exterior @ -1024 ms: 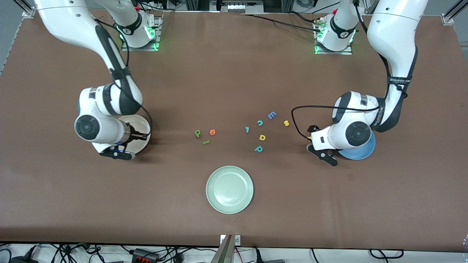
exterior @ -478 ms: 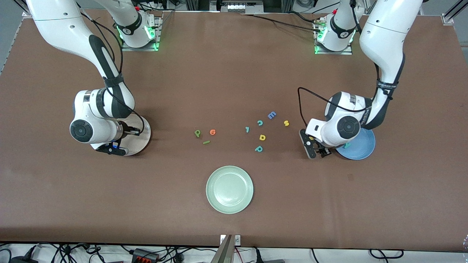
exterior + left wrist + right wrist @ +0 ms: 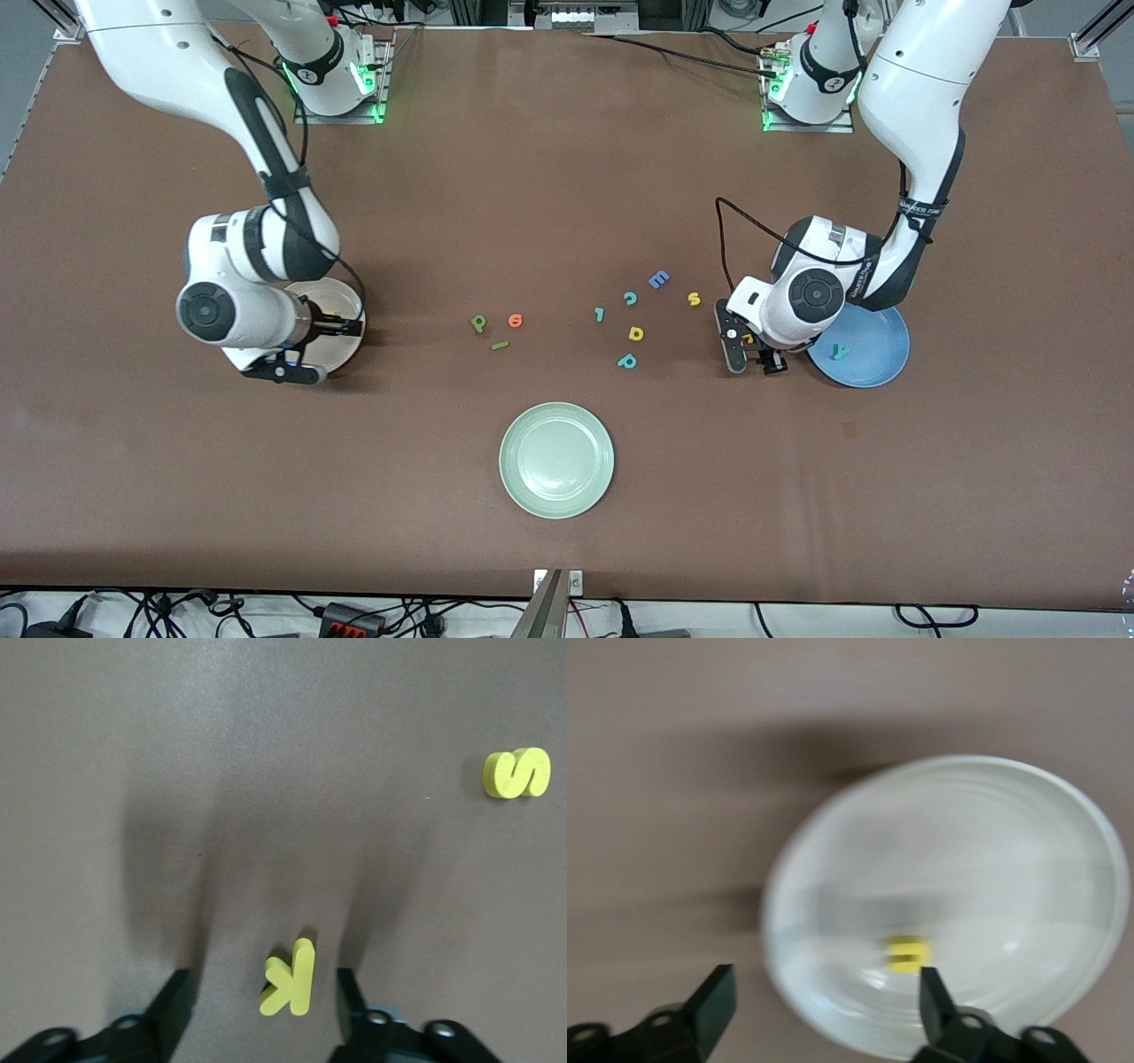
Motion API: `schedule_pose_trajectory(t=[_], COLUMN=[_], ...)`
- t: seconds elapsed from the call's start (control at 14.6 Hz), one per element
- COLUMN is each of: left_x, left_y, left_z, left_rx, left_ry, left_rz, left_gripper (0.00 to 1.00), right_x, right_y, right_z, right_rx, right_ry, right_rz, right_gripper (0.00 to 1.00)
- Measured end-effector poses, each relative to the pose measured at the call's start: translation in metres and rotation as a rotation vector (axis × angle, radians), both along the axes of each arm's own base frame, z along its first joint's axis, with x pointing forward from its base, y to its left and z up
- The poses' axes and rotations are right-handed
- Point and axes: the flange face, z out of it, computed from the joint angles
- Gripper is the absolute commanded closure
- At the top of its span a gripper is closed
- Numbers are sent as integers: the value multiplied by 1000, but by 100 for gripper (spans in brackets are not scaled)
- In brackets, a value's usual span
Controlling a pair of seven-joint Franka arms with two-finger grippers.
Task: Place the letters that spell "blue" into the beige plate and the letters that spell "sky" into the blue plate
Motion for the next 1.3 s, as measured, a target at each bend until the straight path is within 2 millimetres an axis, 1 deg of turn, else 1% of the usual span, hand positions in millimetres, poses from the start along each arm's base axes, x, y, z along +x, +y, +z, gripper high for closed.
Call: schedule_pose_trajectory(t=[0.07,0.2,0.27,0.41,0.48,0.61,0.68,0.75,0.82,0.89,0.96,1.02,1.09,1.16,1.23,1.3], left_x=[0,1,1,1,1,4,10,17,24,30,34,35,34,31,27,23], left_y=[0,-1,-1,-1,-1,2,10,23,41,58,76,93,107,119,127,132], left_z=[1,2,3,3,3,8,16,26,38,51,62,70,74,71,63,54], left_rx=[0,-1,-1,-1,-1,1,7,14,22,30,38,49,59,66,71,75], left_ry=[-2,-6,-6,-6,-6,-11,-13,-12,-5,3,15,35,57,80,100,118], left_rz=[-3,-5,-6,-7,-7,0,15,40,69,100,129,162,196,222,238,251], left_gripper=[67,80,87,87,87,87,87,87,87,87,87,83,82,74,42,1], right_x=[-4,-15,-21,-32,-37,-45,-49,-51,-54,-55,-56,-57,-57,-58,-59,-61], right_y=[29,78,99,132,146,170,181,190,196,201,204,205,205,205,206,209], right_z=[4,4,0,-9,-13,-18,-21,-25,-29,-34,-40,-44,-48,-51,-53,-55], right_rx=[4,11,17,33,38,49,53,57,61,64,65,66,65,65,65,64], right_ry=[-11,-37,-51,-74,-82,-115,-134,-150,-164,-174,-180,-183,-182,-181,-180,-178], right_rz=[43,124,167,268,313,395,431,459,476,486,491,494,495,496,499,505], right_gripper=[0,0,0,0,0,10,18,22,23,27,28,28,28,30,31,32])
